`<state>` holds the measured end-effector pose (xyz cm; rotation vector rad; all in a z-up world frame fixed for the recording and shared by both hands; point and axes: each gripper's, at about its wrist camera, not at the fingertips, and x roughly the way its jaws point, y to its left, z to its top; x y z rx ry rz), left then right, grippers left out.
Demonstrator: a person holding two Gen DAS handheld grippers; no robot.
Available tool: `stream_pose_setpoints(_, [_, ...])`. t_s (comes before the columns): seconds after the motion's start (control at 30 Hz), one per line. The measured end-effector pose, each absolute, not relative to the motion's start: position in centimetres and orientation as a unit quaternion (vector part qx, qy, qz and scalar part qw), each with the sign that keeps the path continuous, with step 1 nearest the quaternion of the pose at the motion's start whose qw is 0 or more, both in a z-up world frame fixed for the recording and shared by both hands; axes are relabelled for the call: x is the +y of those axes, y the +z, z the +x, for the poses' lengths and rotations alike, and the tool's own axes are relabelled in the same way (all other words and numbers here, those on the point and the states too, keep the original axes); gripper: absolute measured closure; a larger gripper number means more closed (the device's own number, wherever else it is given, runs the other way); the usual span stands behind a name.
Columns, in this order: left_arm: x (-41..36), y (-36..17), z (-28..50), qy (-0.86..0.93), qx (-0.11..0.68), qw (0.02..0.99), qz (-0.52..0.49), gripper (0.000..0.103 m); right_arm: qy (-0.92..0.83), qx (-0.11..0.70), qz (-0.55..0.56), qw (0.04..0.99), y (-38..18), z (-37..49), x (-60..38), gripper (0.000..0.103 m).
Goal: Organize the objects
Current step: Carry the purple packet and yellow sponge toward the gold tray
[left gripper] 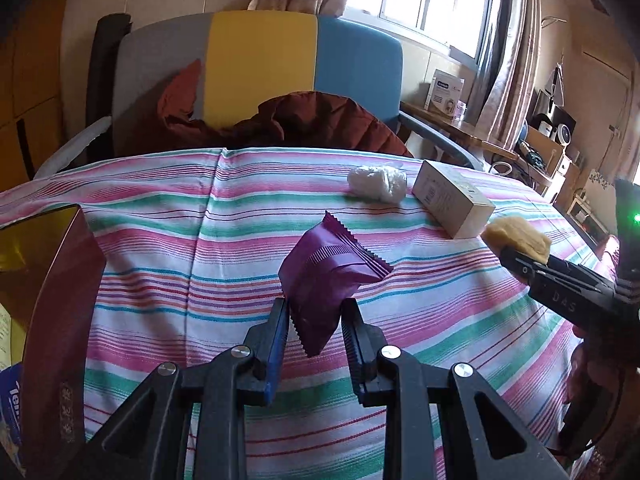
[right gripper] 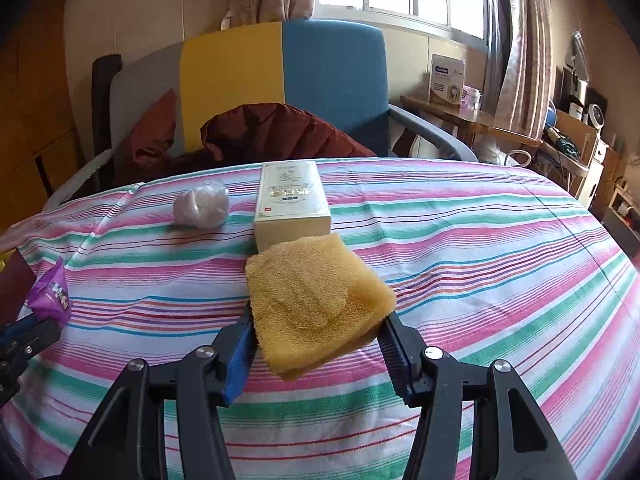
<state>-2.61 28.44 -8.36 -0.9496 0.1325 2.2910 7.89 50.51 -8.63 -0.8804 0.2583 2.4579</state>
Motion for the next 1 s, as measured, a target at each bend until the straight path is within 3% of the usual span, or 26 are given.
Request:
stream_pose_setpoints(0.47, [24.1,-6.2,-1.0,0.881,0.014,0.313,-0.354,0.077,0.911,0.017,-0.338,0.235,-9.0,7.7,45.0,0.046])
stream_pose_setpoints(1.0, [14.6,-1.9,-1.0,0.91,-0.017,0.26,-0.322,0.077,0.918,-0.014,-0.344,0.198,-8.4,8.0,41.3,0.046])
